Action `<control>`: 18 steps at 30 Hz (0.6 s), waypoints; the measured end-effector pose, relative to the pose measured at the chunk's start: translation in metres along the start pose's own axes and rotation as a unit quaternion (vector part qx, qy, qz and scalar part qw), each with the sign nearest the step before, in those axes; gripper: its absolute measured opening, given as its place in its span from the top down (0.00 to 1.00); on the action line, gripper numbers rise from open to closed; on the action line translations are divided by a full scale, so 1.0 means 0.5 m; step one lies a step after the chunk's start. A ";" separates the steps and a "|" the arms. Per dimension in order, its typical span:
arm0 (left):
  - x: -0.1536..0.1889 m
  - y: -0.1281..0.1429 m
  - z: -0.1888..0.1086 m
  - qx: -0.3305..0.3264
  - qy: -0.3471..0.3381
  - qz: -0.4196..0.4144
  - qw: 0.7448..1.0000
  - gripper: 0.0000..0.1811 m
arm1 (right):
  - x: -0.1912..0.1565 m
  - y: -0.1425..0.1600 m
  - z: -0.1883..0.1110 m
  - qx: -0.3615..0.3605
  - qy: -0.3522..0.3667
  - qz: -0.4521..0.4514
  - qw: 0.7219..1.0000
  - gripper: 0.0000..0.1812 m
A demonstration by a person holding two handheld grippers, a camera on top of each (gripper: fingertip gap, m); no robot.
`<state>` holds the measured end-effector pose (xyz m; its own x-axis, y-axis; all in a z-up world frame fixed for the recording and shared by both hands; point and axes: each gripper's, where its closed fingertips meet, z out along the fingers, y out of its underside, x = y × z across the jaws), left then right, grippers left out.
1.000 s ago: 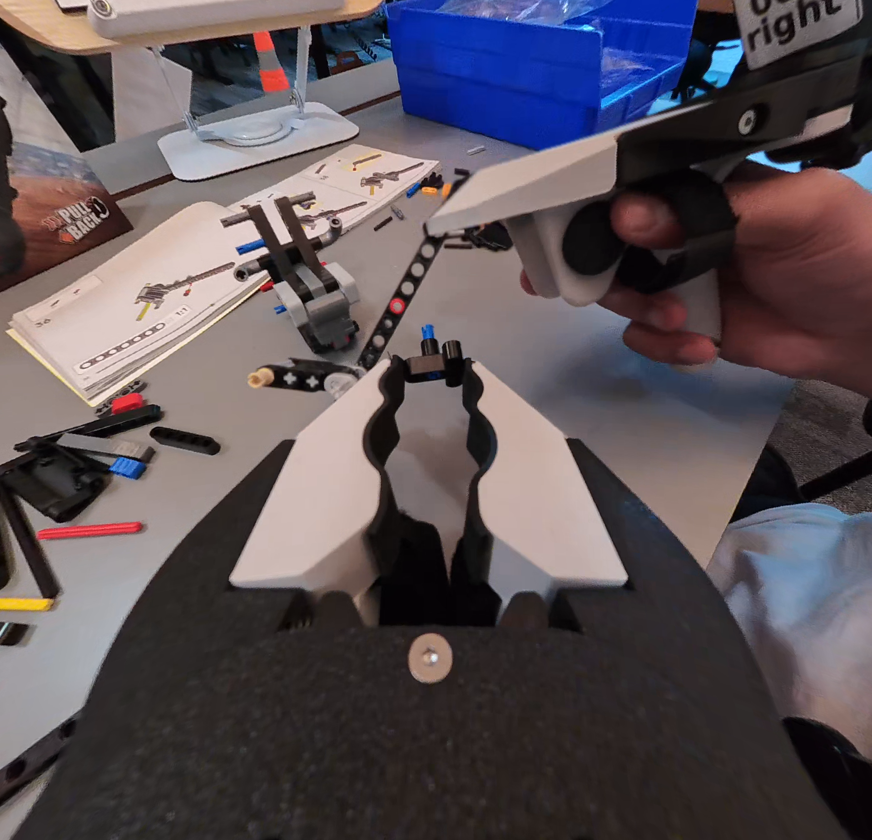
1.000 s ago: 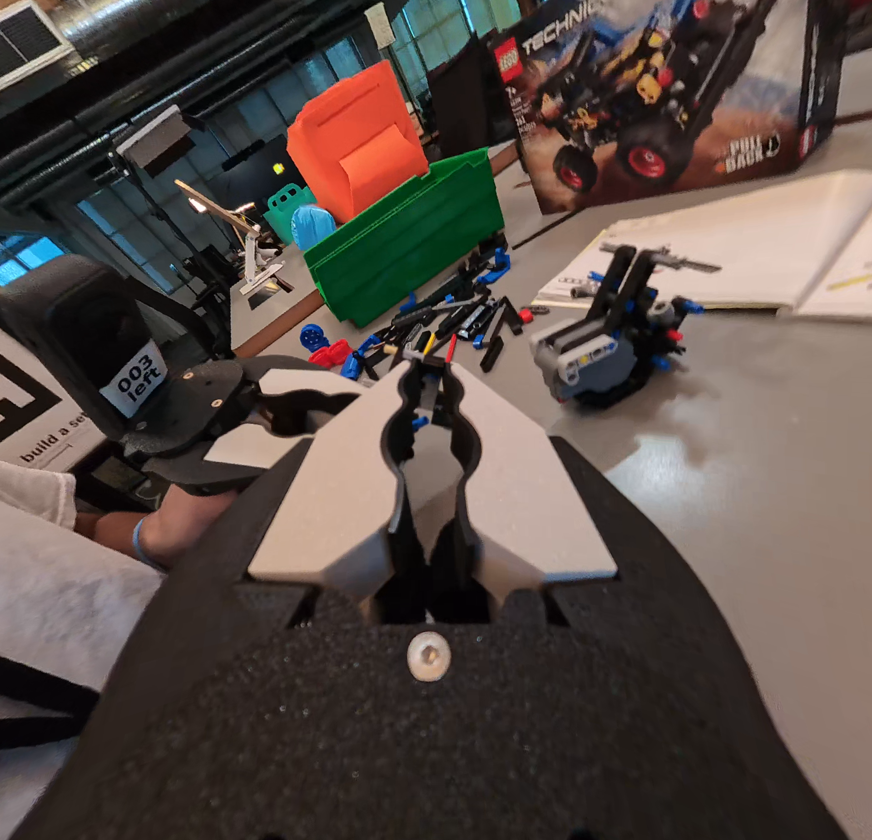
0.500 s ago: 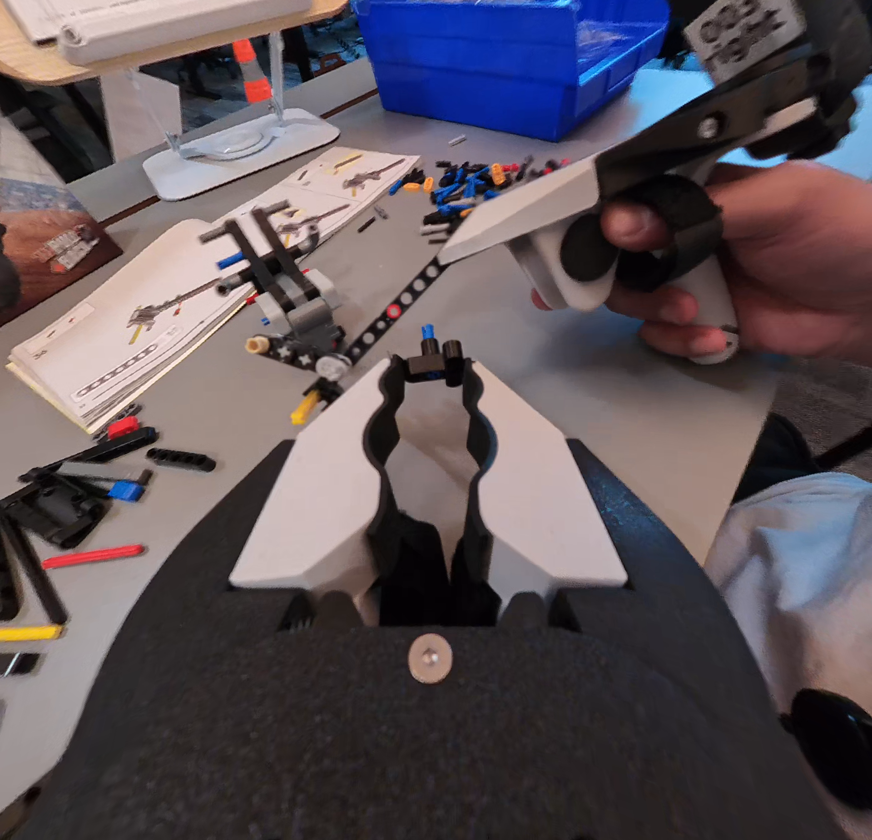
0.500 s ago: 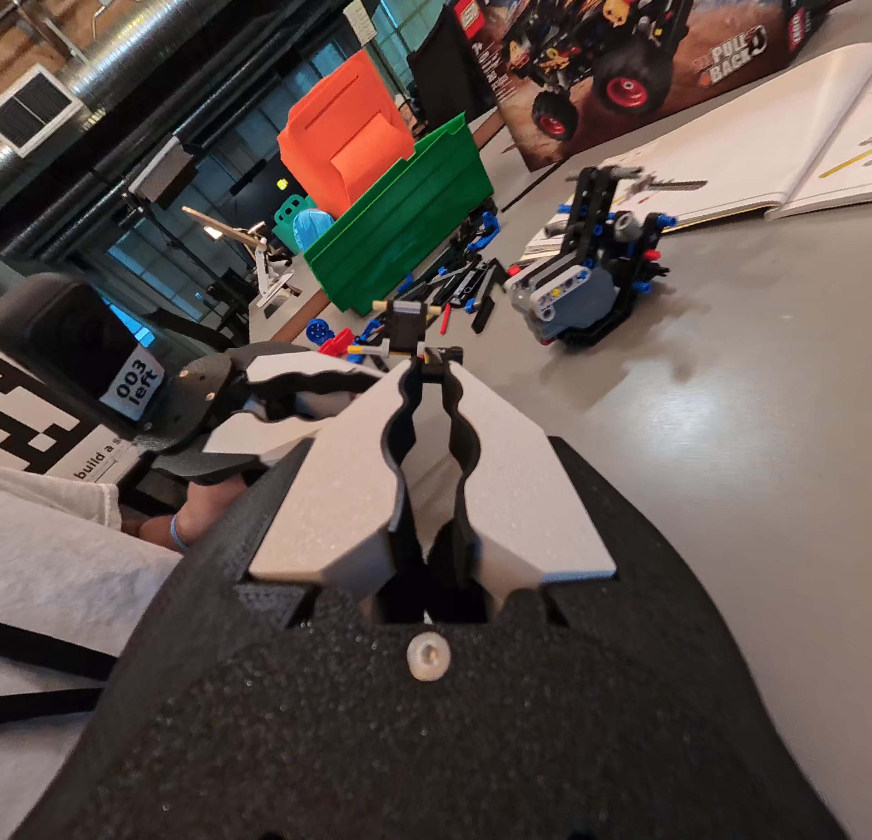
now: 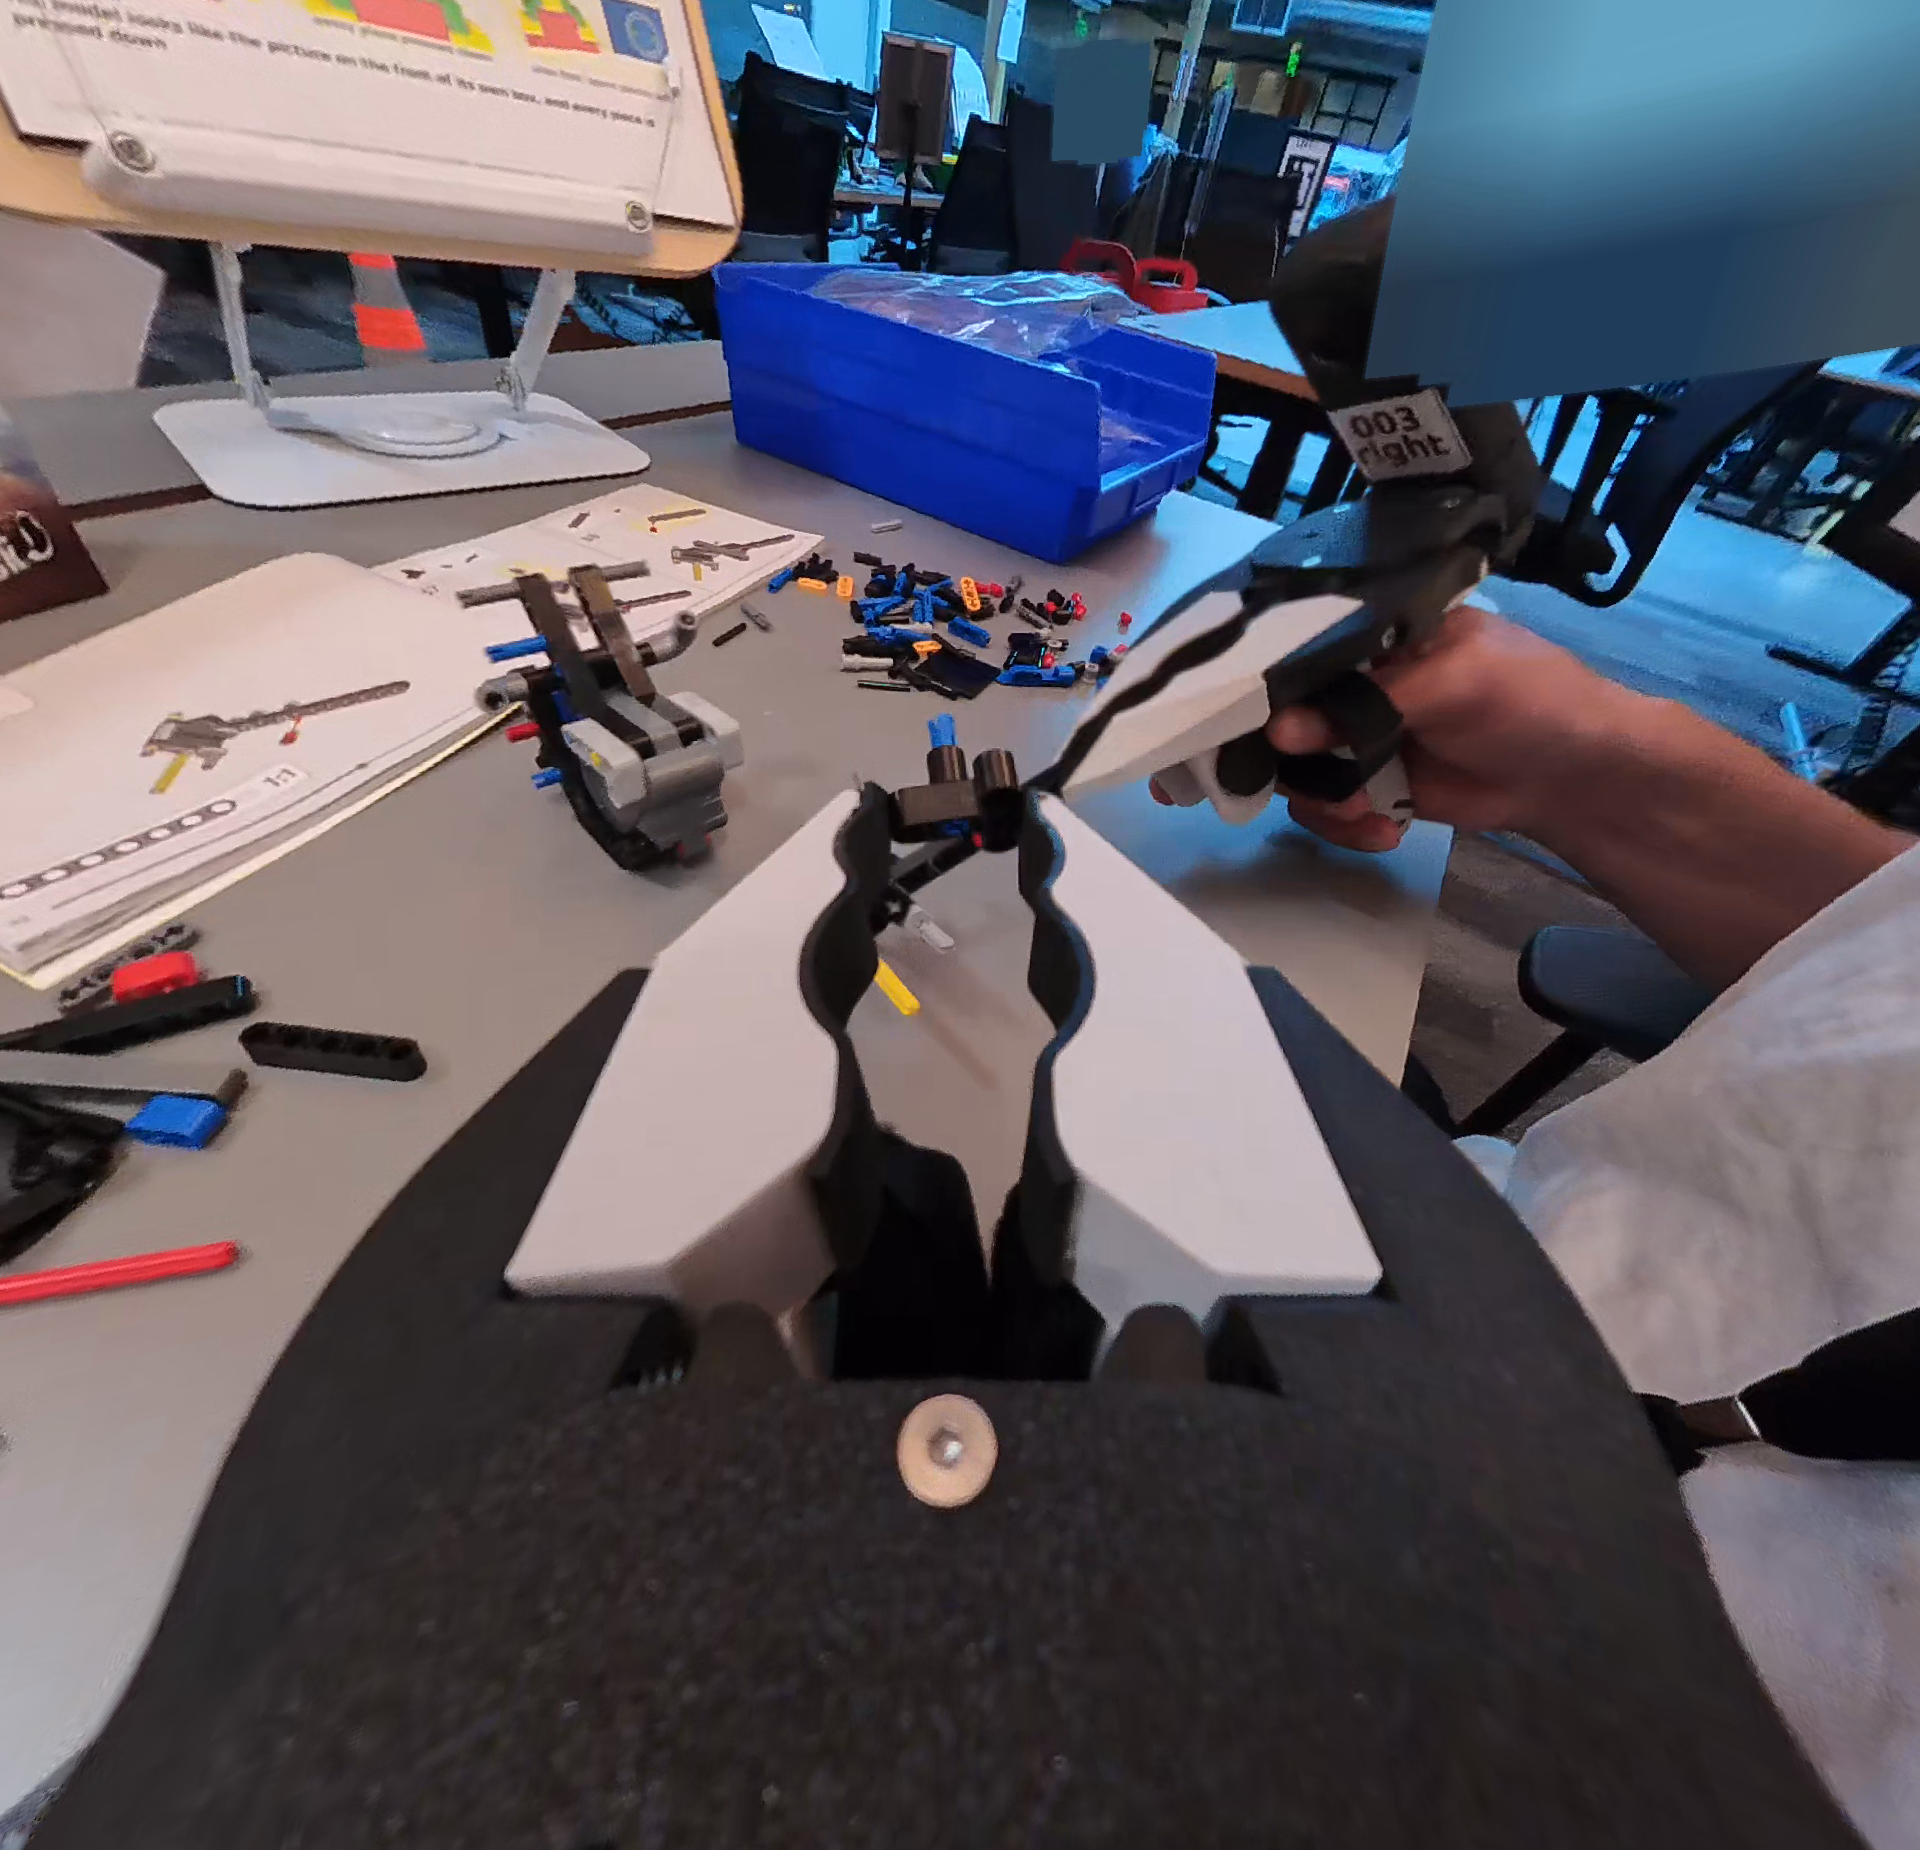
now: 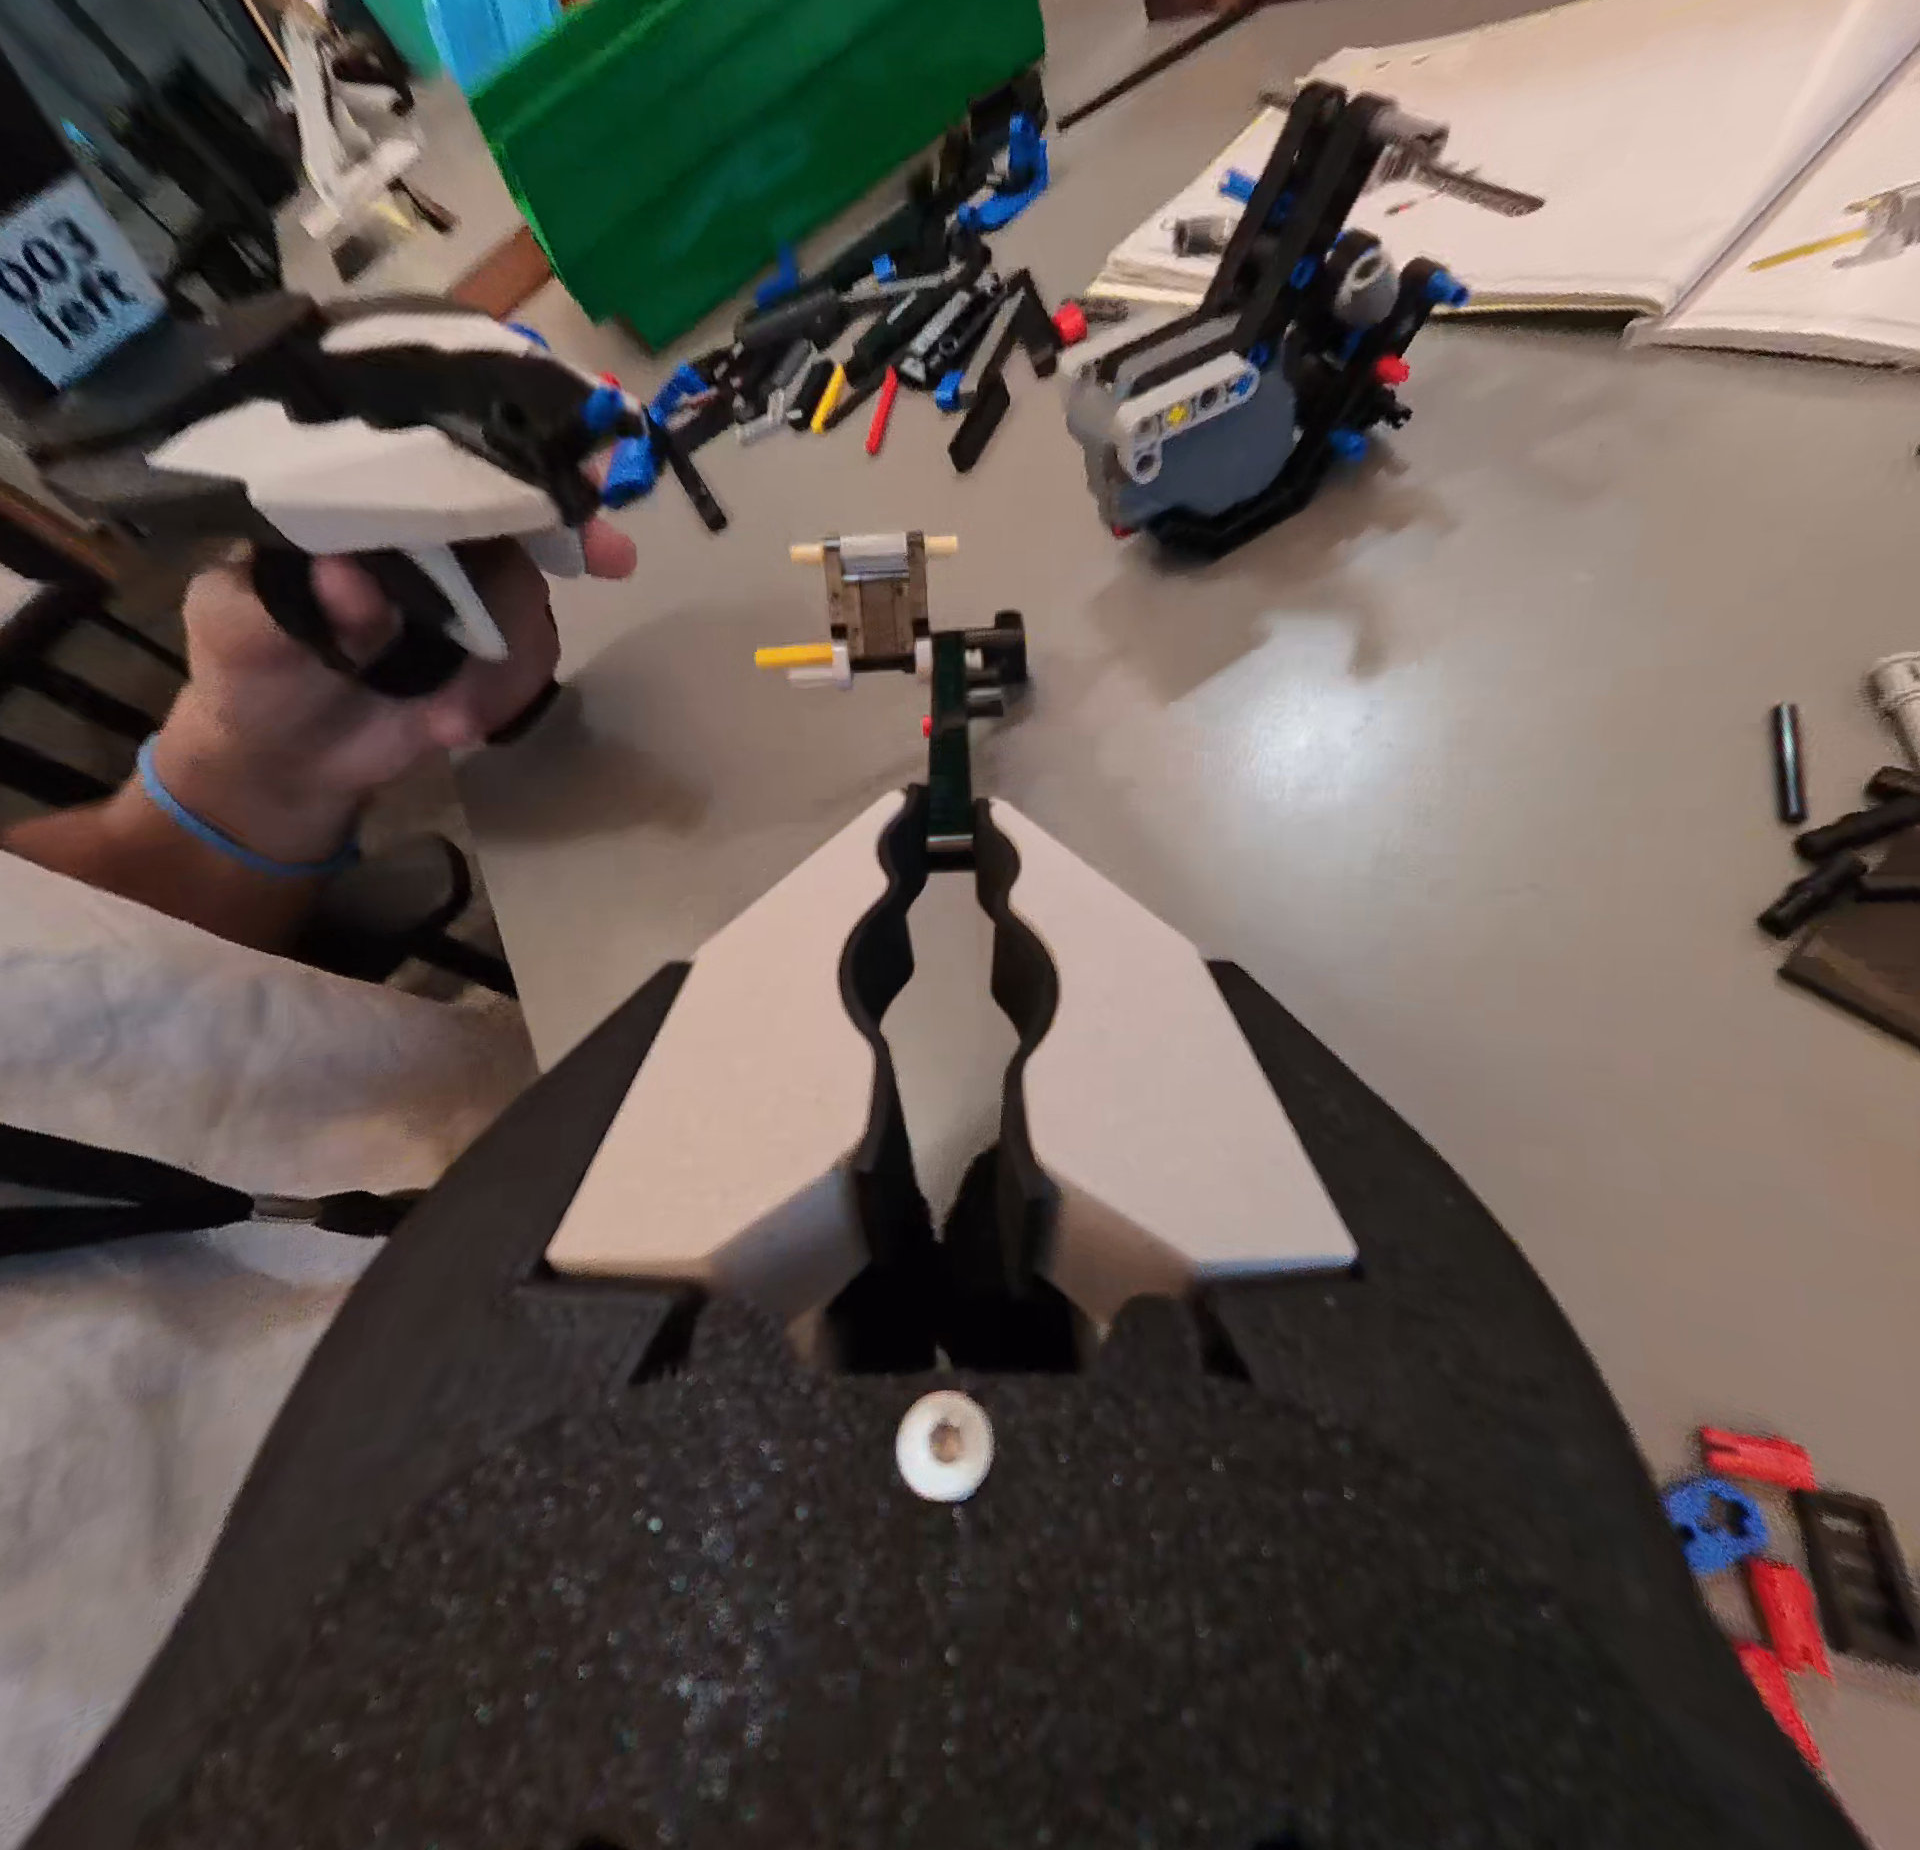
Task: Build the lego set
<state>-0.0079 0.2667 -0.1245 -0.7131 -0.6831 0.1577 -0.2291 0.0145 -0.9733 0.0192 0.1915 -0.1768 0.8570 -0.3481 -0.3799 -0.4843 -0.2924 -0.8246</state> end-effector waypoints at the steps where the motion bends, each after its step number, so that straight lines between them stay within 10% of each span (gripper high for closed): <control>1: -0.002 0.000 -0.001 0.002 0.001 -0.006 1.000 0.88 | 0.000 0.004 0.001 -0.005 0.006 -0.006 1.000 0.96; 18: -0.011 -0.009 -0.015 0.040 0.074 -0.128 0.988 0.87 | 0.002 0.079 0.020 -0.115 0.025 -0.066 0.991 0.96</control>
<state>-0.0079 0.2762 -0.1196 -0.7290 -0.5422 0.4179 -0.3658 -0.2075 -0.9073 0.0028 0.1885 -0.2139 0.9086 -0.3352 -0.2491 -0.4007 -0.5315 -0.7462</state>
